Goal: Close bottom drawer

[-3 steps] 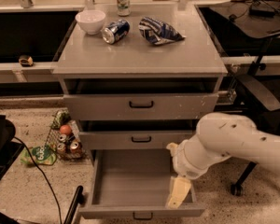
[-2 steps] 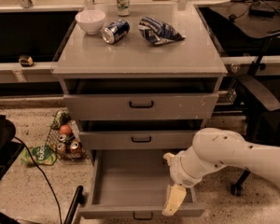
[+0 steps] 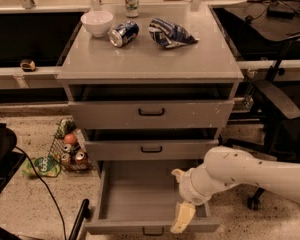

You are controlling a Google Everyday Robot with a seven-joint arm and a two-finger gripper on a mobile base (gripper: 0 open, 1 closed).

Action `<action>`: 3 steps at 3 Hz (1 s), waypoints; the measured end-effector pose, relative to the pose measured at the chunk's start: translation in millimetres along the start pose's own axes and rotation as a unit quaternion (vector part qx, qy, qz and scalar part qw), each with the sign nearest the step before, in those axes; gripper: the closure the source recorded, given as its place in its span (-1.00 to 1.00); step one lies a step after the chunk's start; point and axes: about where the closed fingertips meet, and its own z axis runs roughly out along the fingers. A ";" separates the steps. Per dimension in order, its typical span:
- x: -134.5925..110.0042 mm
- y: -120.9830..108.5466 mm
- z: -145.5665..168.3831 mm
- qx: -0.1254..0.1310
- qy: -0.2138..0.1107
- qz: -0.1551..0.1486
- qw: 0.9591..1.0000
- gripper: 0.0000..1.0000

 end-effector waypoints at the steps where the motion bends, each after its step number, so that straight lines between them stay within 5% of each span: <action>1: 13.9 -4.0 63.0 -0.014 -0.042 -0.019 0.999 -1.00; 2: 24.4 -0.7 115.4 -0.043 -0.071 -0.026 0.996 -1.00; 3: 27.7 7.7 128.6 -0.056 -0.078 -0.020 0.995 -0.64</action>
Offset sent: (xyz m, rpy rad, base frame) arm 0.0007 0.0518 -0.1735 0.2259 0.0788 0.1289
